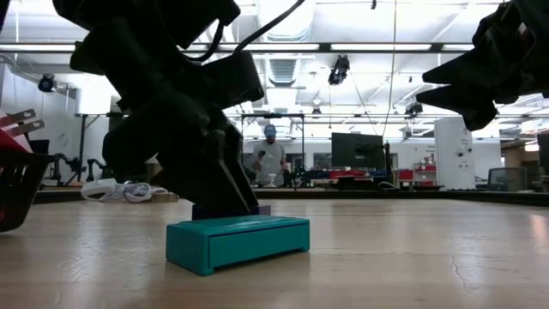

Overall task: Pick & Place Office items
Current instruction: Put the dark blue digital clock into the orange basket

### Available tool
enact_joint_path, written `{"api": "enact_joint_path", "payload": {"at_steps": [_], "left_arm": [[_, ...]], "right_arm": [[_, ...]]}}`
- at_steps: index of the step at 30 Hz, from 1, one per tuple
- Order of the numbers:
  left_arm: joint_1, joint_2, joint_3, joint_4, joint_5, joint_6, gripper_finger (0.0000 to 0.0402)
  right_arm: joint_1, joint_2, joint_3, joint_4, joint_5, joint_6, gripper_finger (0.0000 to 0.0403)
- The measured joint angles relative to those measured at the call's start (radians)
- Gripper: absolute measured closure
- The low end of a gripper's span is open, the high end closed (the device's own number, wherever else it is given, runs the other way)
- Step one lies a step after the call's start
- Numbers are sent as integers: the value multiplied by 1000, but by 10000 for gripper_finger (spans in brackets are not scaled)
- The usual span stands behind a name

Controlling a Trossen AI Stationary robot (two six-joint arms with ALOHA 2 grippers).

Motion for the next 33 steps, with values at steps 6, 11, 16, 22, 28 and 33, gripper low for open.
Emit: {"api": "enact_joint_path", "payload": {"at_steps": [6,11,16,22,28,33], "left_arm": [[1,0,0,-4,3,0,143],[0,1,-1,-6,6,2,187],[0,1,-1,-9,4,10,225],[0,1,1,-11,-1,12,255],[0,0,2,-11,-2,12,256],[2,-26,6,-50,-8,12,255]], "right_arm": [[0,0,0,0,0,0,193],[0,0,0,0,0,0,193],[0,0,0,0,0,0,193],[0,0,0,0,0,0,193],[0,0,0,1,0,0,193],[0,0,0,1,0,0,193]]}}
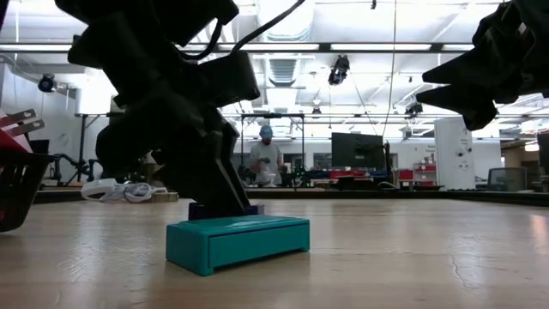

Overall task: Pick & Place Office items
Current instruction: Put the dark blue digital clock into the orange basket

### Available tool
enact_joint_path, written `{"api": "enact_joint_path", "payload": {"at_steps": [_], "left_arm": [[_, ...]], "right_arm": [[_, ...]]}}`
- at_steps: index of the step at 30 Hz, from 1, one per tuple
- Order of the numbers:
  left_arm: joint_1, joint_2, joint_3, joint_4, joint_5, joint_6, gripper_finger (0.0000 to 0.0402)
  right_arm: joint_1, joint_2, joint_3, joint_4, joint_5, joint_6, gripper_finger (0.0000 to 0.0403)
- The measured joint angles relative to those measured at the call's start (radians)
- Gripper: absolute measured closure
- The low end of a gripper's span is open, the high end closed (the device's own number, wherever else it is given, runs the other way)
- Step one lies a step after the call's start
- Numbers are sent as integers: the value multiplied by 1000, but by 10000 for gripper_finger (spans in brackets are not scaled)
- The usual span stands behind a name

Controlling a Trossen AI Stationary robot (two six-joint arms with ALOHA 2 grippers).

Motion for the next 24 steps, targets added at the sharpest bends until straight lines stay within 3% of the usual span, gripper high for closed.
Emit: {"api": "enact_joint_path", "payload": {"at_steps": [5,12,17,24], "left_arm": [[0,-78,26,-69,-51,1,255],[-11,-219,60,-259,-66,-124,255],[-55,-338,56,-395,-145,-314,255],[-207,-468,57,-607,-351,-680,255]], "right_arm": [[0,0,0,0,0,0,193],[0,0,0,0,0,0,193],[0,0,0,0,0,0,193],[0,0,0,0,0,0,193]]}}
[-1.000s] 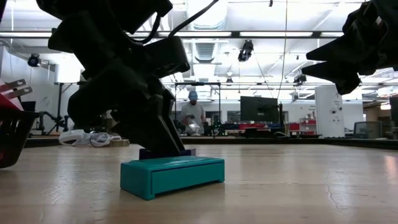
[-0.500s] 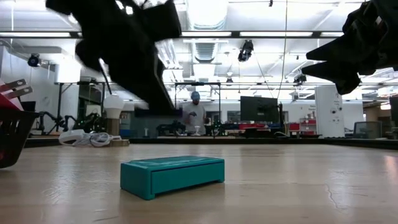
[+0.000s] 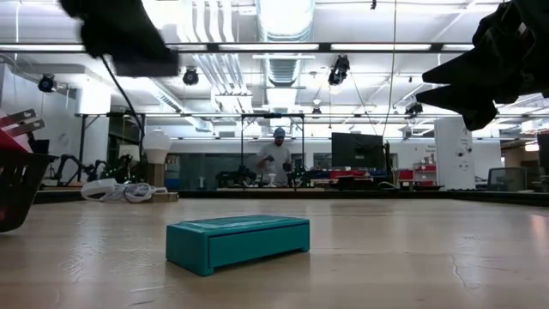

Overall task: Pick & Place Office items
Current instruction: Put the dark blue digital clock into the orange basket

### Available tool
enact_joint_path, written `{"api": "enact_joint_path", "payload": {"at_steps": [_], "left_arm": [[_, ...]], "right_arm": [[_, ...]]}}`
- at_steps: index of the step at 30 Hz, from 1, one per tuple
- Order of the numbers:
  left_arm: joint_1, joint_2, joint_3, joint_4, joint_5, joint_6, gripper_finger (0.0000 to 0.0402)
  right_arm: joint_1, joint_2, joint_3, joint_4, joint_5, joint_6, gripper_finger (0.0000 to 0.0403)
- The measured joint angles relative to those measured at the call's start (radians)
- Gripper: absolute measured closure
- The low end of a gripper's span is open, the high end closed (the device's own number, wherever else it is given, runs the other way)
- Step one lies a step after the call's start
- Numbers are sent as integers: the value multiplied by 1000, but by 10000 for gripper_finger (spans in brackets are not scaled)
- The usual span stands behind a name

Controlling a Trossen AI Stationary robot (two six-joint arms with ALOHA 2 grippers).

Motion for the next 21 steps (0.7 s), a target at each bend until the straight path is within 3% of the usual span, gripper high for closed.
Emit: {"api": "enact_joint_path", "payload": {"at_steps": [6,12,15,21], "left_arm": [[-163,-19,0,-195,-100,-380,255],[-279,16,0,-368,-76,-804,255],[-318,32,0,-426,20,-1000,255],[-376,66,0,-500,346,-1241,255]], "right_arm": [[0,0,0,0,0,0,193],[0,0,0,-1,0,0,193],[0,0,0,-1,0,0,193],[0,0,0,0,0,0,193]]}}
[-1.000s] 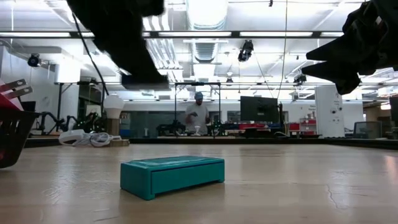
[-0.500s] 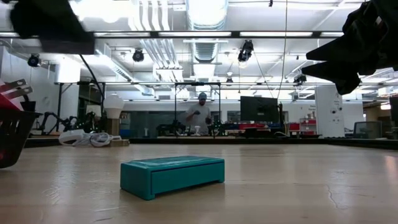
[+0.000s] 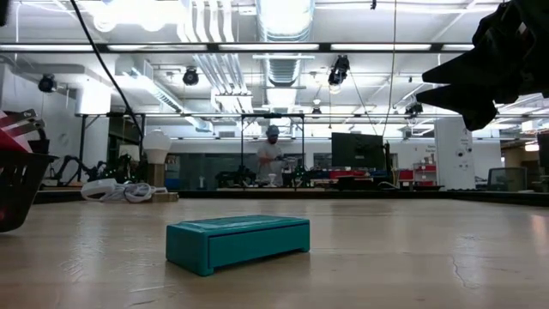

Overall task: Pick & Place Office items
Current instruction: Put the dark blue digital clock into the orange basket

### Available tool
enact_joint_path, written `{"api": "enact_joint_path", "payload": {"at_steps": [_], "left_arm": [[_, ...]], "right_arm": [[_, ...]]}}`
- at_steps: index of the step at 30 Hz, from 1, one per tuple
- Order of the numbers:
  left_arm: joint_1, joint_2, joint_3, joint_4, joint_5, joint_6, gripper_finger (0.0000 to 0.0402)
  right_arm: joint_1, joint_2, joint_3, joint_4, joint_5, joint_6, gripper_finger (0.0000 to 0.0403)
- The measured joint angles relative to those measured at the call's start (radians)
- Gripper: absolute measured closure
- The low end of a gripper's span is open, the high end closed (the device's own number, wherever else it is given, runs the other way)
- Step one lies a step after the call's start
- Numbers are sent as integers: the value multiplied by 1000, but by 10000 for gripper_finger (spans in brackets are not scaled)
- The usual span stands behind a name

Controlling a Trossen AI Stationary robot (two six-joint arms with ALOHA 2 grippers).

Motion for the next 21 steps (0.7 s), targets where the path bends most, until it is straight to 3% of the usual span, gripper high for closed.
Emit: {"api": "enact_joint_path", "payload": {"at_steps": [4,7,11,21], "left_arm": [[-34,21,7,-32,232,-111,254],[-60,39,26,-41,345,-164,254],[-90,67,48,-42,367,-221,254],[-90,153,55,-25,309,-237,254]], "right_arm": [[0,0,0,0,0,0,193],[0,0,0,0,0,0,193],[0,0,0,0,0,0,193],[0,0,0,0,0,0,193]]}}
